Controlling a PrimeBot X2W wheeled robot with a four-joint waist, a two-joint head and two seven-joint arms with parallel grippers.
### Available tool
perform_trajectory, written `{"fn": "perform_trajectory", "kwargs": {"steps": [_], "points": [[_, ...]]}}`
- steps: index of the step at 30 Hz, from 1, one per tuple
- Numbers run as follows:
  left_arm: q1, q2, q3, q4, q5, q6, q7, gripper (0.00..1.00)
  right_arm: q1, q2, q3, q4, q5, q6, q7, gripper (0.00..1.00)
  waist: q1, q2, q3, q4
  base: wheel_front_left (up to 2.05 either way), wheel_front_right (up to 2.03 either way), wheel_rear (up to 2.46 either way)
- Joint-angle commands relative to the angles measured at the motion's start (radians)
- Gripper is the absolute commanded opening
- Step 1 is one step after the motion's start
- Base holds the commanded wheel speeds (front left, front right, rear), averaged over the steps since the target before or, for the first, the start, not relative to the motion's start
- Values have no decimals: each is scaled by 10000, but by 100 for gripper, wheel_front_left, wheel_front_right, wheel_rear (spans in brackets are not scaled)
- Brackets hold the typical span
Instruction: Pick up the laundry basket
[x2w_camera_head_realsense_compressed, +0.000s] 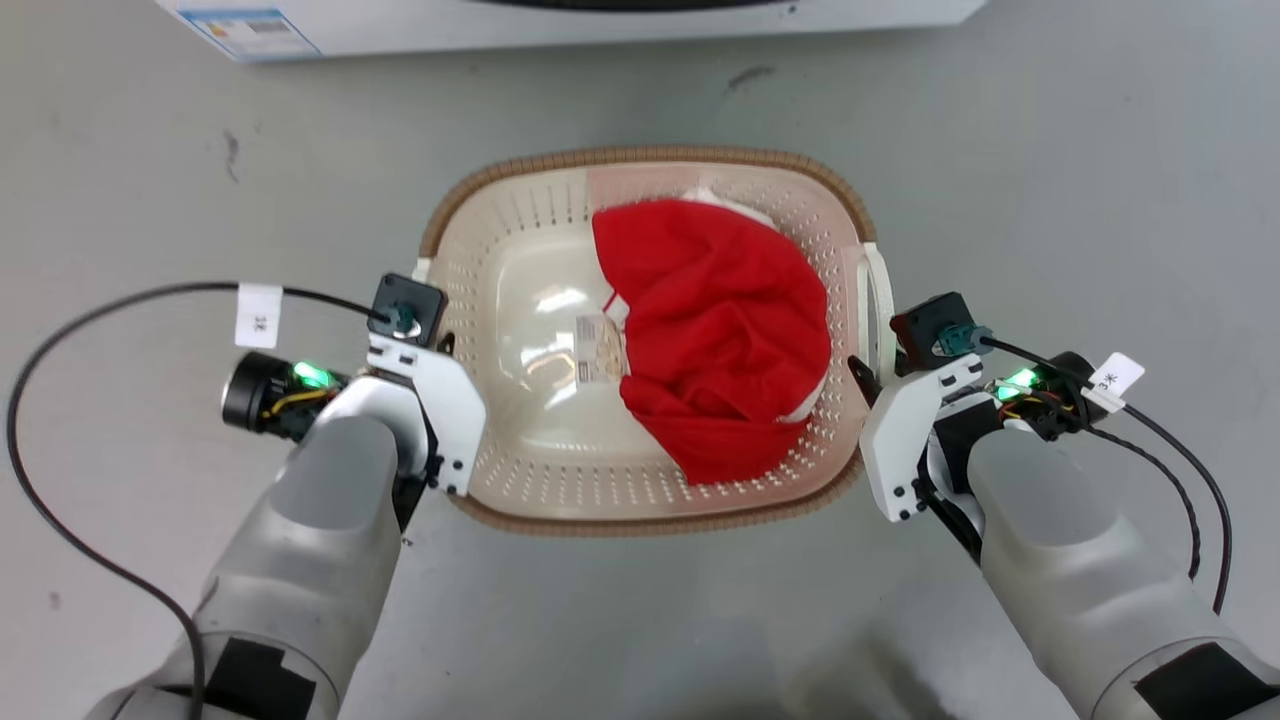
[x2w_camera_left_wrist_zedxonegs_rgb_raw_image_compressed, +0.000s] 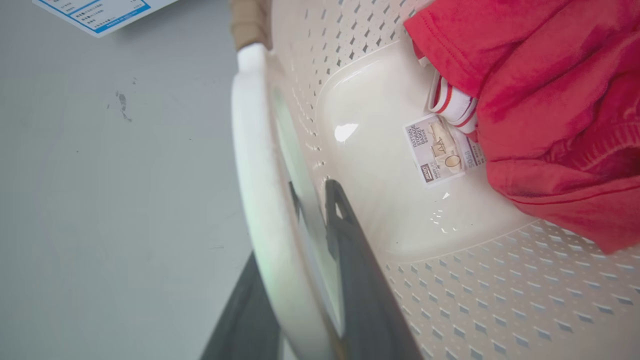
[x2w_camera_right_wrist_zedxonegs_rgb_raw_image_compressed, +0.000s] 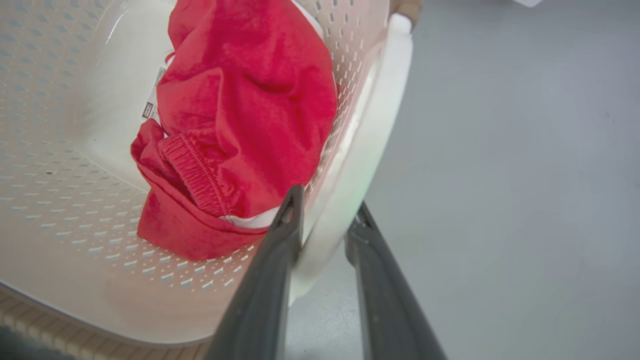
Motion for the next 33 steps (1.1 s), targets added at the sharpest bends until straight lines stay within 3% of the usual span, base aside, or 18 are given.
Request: {"fn": "perform_trajectory", "kwargs": {"steps": [1, 21, 33], "points": [[204, -178, -168, -37, -23, -92, 61, 0, 102, 23, 116, -27, 20, -3, 56, 0, 0, 0, -519, 143, 0, 0, 0], [1656, -634, -1633, -235, -1887, -107, 2237, 0, 1077, 88, 1519, -235, 1314, 11, 2007, 0, 0, 0, -3445, 527, 0, 0, 0], [2635, -154, -2847, -992, -3539, -109, 3415, 0, 1911, 107, 2783, -452, 2468, 20, 3142, 0, 0, 0, -5111, 549, 0, 0, 0]]}}
